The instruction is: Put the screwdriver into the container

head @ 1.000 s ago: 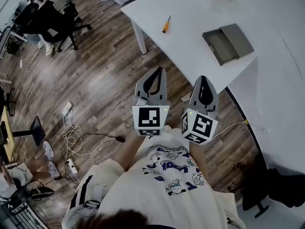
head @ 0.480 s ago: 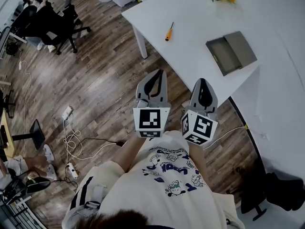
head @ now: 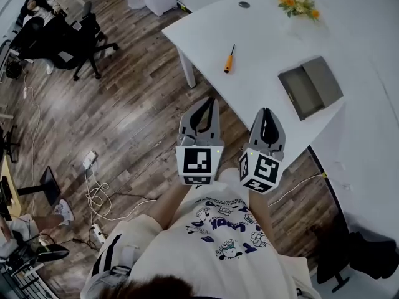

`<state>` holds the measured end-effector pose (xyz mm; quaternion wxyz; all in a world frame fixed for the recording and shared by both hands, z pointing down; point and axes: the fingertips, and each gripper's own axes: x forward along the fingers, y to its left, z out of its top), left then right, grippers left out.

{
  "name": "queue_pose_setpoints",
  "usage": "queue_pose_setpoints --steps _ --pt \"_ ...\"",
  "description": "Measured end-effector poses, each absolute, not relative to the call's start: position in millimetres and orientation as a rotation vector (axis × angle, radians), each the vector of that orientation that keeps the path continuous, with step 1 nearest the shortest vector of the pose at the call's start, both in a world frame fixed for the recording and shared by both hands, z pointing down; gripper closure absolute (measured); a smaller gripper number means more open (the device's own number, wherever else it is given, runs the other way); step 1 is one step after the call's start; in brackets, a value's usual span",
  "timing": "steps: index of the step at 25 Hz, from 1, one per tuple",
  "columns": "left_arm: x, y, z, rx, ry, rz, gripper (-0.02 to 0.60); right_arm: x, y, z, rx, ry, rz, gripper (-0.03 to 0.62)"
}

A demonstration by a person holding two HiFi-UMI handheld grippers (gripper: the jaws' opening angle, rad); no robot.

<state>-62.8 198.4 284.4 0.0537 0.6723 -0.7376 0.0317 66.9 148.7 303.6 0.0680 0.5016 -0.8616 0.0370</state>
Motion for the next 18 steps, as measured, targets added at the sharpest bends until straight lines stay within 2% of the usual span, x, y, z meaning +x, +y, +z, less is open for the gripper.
queue_pose_setpoints --steps 18 --pt "-132.2 120.7 317.3 1.967 -2.210 0.159 0.560 -18.2 65.7 348.2 1.377 -2.552 0.249 0.554"
